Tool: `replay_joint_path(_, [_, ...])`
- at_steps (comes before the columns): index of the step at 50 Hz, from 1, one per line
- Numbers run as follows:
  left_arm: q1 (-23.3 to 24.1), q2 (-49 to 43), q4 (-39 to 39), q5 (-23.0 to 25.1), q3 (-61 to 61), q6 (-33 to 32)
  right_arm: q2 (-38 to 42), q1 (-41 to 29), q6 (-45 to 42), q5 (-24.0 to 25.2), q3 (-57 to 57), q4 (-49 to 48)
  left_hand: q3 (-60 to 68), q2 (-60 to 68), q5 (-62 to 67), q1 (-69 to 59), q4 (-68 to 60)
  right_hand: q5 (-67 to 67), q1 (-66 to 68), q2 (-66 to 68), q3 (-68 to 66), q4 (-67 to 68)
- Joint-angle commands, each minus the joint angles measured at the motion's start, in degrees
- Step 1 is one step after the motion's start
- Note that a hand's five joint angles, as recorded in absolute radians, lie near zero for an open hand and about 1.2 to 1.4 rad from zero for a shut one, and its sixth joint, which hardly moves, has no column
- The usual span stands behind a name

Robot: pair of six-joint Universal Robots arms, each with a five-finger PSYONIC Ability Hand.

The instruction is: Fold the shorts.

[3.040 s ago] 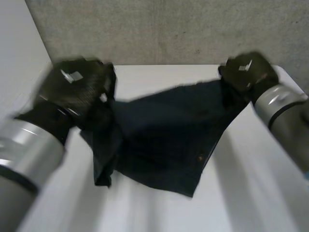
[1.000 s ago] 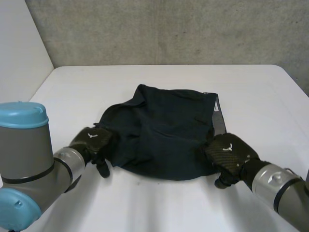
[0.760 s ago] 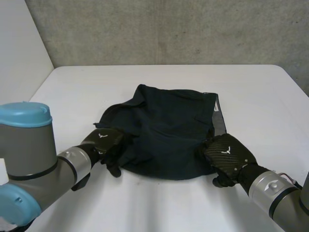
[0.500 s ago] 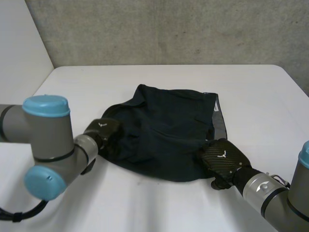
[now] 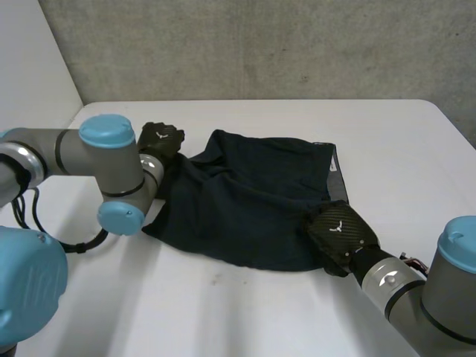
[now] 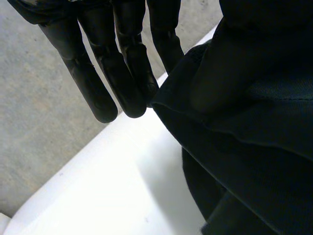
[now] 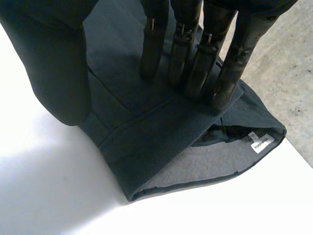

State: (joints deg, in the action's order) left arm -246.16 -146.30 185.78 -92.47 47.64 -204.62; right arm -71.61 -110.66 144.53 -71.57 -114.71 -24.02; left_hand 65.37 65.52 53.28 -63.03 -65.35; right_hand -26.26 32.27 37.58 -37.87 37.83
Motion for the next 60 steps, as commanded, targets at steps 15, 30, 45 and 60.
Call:
replay_joint_path(15, [0.9, 12.2, 1.2, 0.2, 10.8, 1.2, 6.7, 0.4, -2.4, -4.5, 4.7, -1.2, -52.0, -52.1, -49.9, 49.6, 51.9, -33.7, 37.6, 32.3, -32.1, 32.1])
replay_joint_path(30, [-2.5, 38.6, -2.8, 5.9, 44.5, 5.8, 5.8, 0.4, 1.2, -5.0, 7.0, 2.3, -37.3, -37.5, -35.2, 35.0, 37.3, -43.7, 47.7, 42.4, -42.1, 42.2])
replay_joint_path(45, [-4.9, 32.8, 2.4, 13.3, 51.6, 5.3, 4.6, 0.7, 6.7, -4.6, 9.0, 8.1, -26.1, -26.2, -24.0, 23.7, 26.0, -43.7, 47.7, 42.4, -42.1, 42.2])
replay_joint_path(60, [-4.6, 27.2, 4.1, 11.6, 47.9, 5.2, 4.4, 0.8, 6.7, -5.0, 8.7, 8.1, 7.5, 7.4, 9.6, -9.9, -7.5, -43.7, 47.7, 42.4, -42.1, 42.2])
